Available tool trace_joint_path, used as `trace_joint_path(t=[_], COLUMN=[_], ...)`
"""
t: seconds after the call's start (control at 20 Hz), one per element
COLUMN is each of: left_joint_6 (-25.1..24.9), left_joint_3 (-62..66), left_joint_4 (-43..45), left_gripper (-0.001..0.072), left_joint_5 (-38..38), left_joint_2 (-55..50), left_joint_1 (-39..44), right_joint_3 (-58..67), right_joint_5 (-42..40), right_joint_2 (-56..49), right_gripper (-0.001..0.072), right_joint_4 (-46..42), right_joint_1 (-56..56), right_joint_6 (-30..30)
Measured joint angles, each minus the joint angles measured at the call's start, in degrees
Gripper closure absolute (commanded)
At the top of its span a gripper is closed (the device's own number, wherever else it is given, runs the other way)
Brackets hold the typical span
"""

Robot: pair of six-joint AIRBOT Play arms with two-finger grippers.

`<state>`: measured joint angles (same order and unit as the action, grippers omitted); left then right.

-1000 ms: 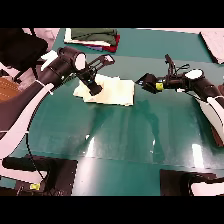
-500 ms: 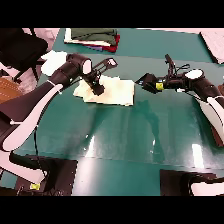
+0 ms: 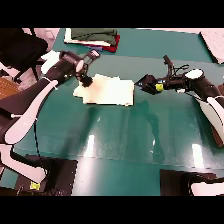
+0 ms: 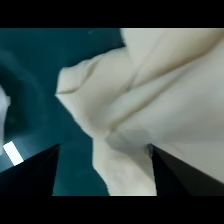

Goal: Fold the shirts.

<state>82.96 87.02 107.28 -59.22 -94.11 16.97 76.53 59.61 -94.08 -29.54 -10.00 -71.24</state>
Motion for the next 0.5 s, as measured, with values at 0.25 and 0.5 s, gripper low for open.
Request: trace_joint_path(t=[0.25,0.5], left_joint_6=[10.82,10.27], left_joint_3=[0.15,0.17], left_joint_4=[-0.13,-20.22], left_gripper=[0.0059,0.0059], left_joint_5=[-0.68,-0.28], left_joint_2=[1.66,7.58], left_joint_1=[-6.36,-8.17], right_joint_3=[0.0,1.97], right_joint_5=[0.07,-2.14], right_joint_2=[-0.2,-4.17], right_gripper=[0.0011,0.0004], right_joint_4=[-1.16,-2.58], right_joint_1=[-0.39,0.0], right_joint_6=[0.0,0.48])
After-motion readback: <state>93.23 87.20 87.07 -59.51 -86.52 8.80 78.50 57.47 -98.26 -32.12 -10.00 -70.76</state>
